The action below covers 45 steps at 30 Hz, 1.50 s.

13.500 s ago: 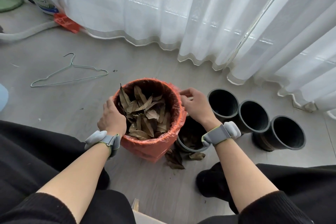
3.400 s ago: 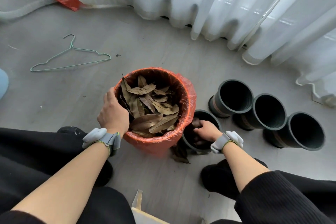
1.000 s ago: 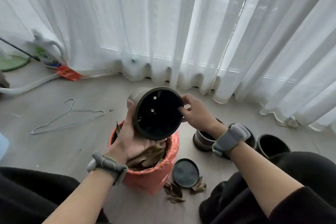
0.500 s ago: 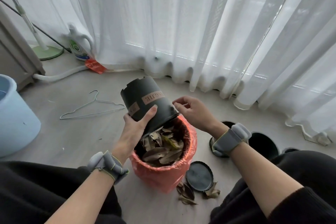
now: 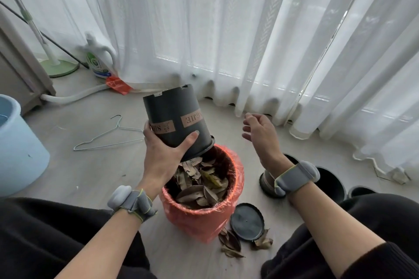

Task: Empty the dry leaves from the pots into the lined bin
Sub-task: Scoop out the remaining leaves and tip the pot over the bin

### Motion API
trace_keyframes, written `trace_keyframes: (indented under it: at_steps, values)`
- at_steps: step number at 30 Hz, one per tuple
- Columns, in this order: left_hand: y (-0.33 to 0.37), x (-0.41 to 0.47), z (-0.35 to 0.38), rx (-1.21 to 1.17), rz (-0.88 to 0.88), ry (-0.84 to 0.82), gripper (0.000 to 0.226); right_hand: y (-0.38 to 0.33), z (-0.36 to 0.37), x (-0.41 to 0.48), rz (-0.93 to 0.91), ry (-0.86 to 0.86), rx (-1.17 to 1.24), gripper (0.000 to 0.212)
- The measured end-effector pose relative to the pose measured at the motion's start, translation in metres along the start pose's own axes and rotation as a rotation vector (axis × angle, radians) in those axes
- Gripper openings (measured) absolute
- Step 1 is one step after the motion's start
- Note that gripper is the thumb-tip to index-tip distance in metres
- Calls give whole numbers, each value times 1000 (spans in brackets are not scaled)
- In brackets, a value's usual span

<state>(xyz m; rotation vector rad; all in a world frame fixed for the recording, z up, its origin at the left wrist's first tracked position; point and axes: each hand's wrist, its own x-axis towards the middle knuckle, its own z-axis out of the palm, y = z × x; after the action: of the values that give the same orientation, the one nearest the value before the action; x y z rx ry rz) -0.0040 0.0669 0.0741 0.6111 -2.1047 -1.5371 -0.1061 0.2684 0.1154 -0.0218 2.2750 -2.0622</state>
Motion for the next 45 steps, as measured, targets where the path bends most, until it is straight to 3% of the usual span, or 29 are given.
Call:
trace_keyframes:
  at_steps: [5, 11, 13, 15, 17, 22, 24, 26, 27, 28, 32, 33, 36, 37, 41, 43, 45]
  values:
    - [6, -19, 17, 133, 96, -31, 123, 5, 24, -24, -27, -294, -117, 18]
    - [3, -5, 0, 95, 69, 81, 121, -7, 9, -8, -26, 19, 43, 9]
    - [6, -13, 6, 85, 90, 50, 121, -5, 14, -13, -55, -53, 22, 10]
    - [9, -25, 17, 146, 132, 14, 123, 0, 25, -21, -14, -269, -52, 21]
    - [10, -25, 18, 187, 139, 14, 124, 0, 29, -23, 22, -317, -49, 25]
    - [8, -6, 1, 105, 95, 123, 120, -4, 14, -7, -63, 97, 22, 19]
    - [11, -14, 7, 81, 104, 66, 120, 0, 21, -15, -98, -44, -35, 17]
    - [12, -24, 17, 147, 127, 23, 122, 6, 31, -25, -51, -280, -86, 27]
    - [12, -24, 17, 170, 129, 16, 123, 5, 33, -27, -31, -313, -87, 32]
    - [11, -20, 16, 169, 122, 17, 123, 2, 32, -24, -24, -281, -59, 33]
    - [8, -4, 1, 70, 77, 122, 118, -4, 19, -10, -92, 136, 11, 24]
    - [10, -6, 3, 42, 73, 116, 117, -2, 19, -12, -113, 125, 4, 24]
    - [15, -27, 17, 111, 126, 38, 119, 7, 33, -30, -100, -228, -107, 32]
    - [16, -28, 19, 143, 142, 30, 120, 5, 35, -30, -85, -262, -97, 35]
    - [21, -8, 11, 116, 134, 104, 118, -13, 23, -13, -87, 52, 112, 33]
    - [24, -9, 14, 55, 140, 112, 115, -11, 21, -15, -130, 5, 106, 38]
    - [27, -19, 24, 45, 149, 54, 116, 0, 26, -24, -141, -181, 28, 43]
